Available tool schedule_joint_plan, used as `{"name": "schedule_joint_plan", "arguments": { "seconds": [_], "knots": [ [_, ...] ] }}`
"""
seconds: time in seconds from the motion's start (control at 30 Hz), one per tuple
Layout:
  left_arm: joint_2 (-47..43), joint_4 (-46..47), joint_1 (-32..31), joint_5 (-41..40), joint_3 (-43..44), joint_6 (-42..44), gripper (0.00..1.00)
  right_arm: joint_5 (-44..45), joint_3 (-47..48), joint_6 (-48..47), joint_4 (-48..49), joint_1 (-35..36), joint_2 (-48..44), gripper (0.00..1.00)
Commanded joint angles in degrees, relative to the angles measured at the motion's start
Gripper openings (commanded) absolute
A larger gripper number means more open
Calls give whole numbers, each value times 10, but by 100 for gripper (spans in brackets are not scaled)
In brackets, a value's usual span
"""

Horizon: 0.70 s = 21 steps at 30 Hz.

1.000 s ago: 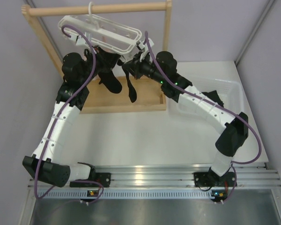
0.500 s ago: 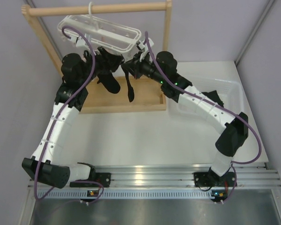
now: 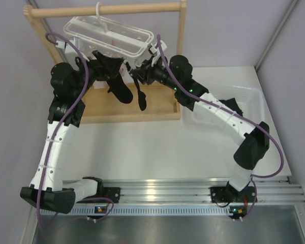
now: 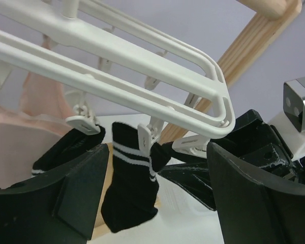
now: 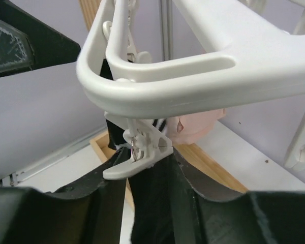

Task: Clip the socks to the hanger
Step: Clamp the sock onto the hanger.

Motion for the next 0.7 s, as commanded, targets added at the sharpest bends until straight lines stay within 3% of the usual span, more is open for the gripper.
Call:
{"name": "schedule_joint_plan", "arguments": {
  "seconds": [0.0, 0.13, 0.37, 0.67],
  "knots": [
    [-25, 5, 20, 14, -12, -20, 82, 0, -18, -21, 20, 6, -38, 39],
    [-39, 10, 40, 41, -23, -20, 80, 0, -58, -39, 8, -5, -71, 42],
    [-64, 46, 40, 175, -56, 43, 78, -51, -161, -93, -1, -28, -147, 45],
    [-60, 70, 37, 260, -66, 130, 62, -158, -213, -129, 7, -74, -191, 45]
  ]
}}
